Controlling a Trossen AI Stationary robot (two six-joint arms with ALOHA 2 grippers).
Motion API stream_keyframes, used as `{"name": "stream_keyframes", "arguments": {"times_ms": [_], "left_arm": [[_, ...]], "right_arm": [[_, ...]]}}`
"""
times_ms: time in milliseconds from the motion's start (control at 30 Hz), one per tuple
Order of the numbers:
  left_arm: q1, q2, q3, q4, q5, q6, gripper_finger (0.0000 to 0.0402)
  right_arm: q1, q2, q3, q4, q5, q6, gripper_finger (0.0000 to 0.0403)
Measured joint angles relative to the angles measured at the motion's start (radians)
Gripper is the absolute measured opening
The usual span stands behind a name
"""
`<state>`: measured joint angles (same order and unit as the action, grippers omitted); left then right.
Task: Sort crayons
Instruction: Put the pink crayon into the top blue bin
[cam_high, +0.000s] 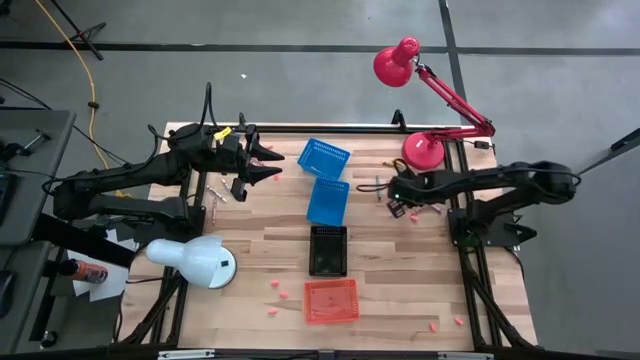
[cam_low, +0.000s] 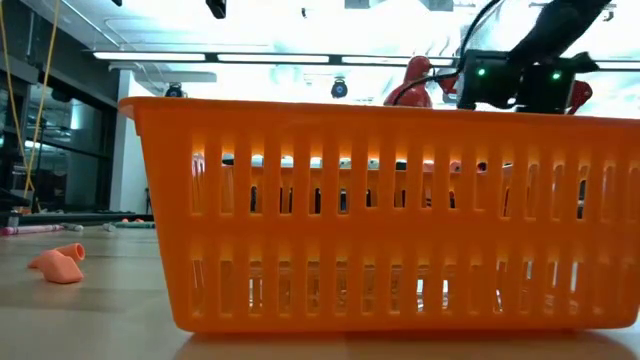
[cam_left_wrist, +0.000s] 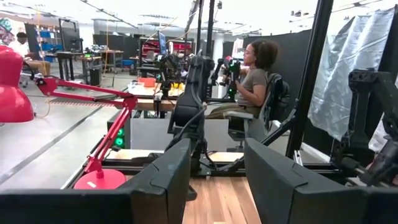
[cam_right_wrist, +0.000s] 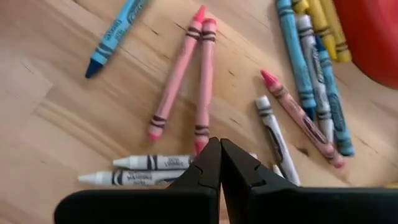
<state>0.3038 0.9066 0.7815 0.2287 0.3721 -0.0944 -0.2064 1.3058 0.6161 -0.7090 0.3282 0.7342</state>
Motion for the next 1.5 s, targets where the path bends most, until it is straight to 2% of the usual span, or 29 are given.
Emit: {"name": "stream_keyframes", "arguments": {"times_ms": [267, 400, 500, 700, 833, 1000, 1233, 1500], "left_arm": [[0.0, 0.0, 0.0, -0.026, 0.0, 0.0, 0.014], [0.0, 0.0, -0.001, -0.051, -0.001, 0.0, 0.014], [0.0, 0.0, -0.001, -0.052, -0.001, -0.001, 0.014], [0.0, 0.0, -0.001, -0.05, -0.001, -0.004, 0.014], [0.0, 0.0, -0.001, -0.05, -0.001, -0.001, 0.014], [0.0, 0.0, -0.001, -0.05, -0.002, -0.001, 0.014], [0.0, 0.0, -0.001, -0.05, -0.002, -0.007, 0.014], [0.0, 0.0, -0.001, -0.05, -0.002, -0.007, 0.0141]], "right_arm": [[-0.012, 0.009, 0.097, -0.053, -0.015, -0.061, 0.0001], [-0.014, -0.011, 0.125, -0.05, -0.081, -0.084, 0.0013], [-0.017, -0.016, 0.125, -0.051, -0.135, -0.085, 0.005], [-0.024, -0.016, 0.122, -0.085, -0.222, -0.096, 0.0156], [-0.025, -0.016, 0.122, -0.1, -0.196, -0.072, 0.0193], [-0.048, -0.016, 0.122, -0.15, -0.134, -0.058, 0.0195], [-0.102, 0.004, 0.122, -0.149, -0.14, -0.086, 0.0188], [-0.143, 0.116, 0.121, -0.103, -0.147, -0.164, 0.0187]]}}
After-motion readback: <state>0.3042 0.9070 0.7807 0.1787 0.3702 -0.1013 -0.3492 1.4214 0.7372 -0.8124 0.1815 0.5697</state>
